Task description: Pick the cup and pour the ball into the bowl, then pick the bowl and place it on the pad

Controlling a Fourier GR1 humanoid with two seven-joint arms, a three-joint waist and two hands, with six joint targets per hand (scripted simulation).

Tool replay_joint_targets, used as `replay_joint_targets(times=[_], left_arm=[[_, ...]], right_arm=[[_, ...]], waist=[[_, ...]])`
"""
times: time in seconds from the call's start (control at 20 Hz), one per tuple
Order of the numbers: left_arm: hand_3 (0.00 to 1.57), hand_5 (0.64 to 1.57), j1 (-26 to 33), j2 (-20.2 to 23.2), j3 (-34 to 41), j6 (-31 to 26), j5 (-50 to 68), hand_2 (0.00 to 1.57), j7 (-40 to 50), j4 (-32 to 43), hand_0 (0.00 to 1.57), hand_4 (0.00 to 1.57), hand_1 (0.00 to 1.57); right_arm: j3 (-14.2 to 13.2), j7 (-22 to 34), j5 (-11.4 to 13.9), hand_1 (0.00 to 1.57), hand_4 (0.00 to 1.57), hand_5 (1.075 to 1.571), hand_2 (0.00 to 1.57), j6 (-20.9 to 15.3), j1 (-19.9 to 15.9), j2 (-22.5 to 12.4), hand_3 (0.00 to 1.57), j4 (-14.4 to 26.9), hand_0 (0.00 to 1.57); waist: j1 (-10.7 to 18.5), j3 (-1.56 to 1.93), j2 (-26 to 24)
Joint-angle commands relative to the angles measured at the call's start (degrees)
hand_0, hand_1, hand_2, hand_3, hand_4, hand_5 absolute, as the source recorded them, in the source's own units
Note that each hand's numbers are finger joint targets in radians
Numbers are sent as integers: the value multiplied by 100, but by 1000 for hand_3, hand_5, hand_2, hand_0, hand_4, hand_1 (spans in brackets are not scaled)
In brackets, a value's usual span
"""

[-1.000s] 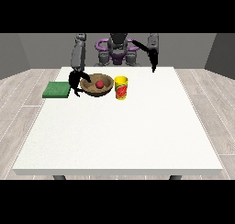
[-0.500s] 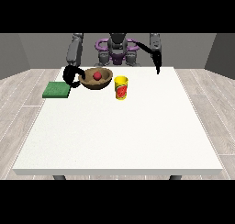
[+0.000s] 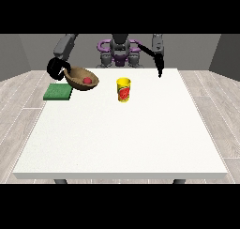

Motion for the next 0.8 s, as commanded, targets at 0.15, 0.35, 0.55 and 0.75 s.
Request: replay_joint_targets(times=[0.15,0.35,0.55,0.75], left_arm=[[0,705,-288,-215,-250,134,-275,0,287,-353,0,0,0],[0,716,-505,-375,-191,625,-489,0,-361,-140,0,0,0],[0,710,-302,-414,-530,547,-629,0,-146,-994,0,0,0],[0,703,-506,-484,-775,879,-782,0,154,-1573,0,0,0]], right_arm=[[-538,-310,-430,1571,872,1571,1571,783,46,-771,858,464,1571],[-740,-222,-602,1571,872,1571,1571,1181,-216,-1268,858,620,1571],[-1121,-894,-779,1571,861,1570,1571,1888,136,-1724,691,1302,1571],[-1245,-974,-850,1571,842,1568,1571,2321,-286,-2161,0,1623,1571]], waist=[[251,5,435],[137,6,1116],[470,17,1517],[359,21,2152]])
